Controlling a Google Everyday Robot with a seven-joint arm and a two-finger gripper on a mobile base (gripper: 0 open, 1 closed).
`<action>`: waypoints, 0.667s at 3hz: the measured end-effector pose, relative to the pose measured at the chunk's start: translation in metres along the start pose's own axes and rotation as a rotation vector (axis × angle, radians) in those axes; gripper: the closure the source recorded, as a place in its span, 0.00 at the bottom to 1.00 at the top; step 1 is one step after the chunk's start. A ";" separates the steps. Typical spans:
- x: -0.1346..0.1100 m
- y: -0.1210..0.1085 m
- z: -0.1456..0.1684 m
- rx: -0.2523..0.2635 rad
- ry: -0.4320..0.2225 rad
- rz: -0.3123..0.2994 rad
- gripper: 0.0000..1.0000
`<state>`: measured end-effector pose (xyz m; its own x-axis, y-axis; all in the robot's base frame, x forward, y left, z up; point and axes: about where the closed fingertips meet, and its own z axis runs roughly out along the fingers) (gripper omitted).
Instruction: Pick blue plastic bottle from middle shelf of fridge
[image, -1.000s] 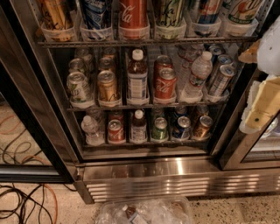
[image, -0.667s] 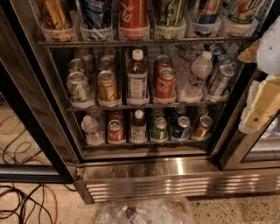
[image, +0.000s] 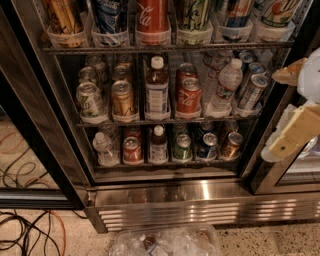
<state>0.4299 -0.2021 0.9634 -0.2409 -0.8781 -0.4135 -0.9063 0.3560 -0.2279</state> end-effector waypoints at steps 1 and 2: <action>-0.008 0.011 0.012 0.020 -0.150 0.057 0.00; -0.019 0.019 0.030 0.037 -0.293 0.099 0.00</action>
Offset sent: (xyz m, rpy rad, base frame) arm 0.0006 0.0513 -0.0394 0.4766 -0.1687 -0.0531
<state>0.4275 -0.1691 0.9398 -0.2119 -0.7110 -0.6705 -0.8690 0.4510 -0.2036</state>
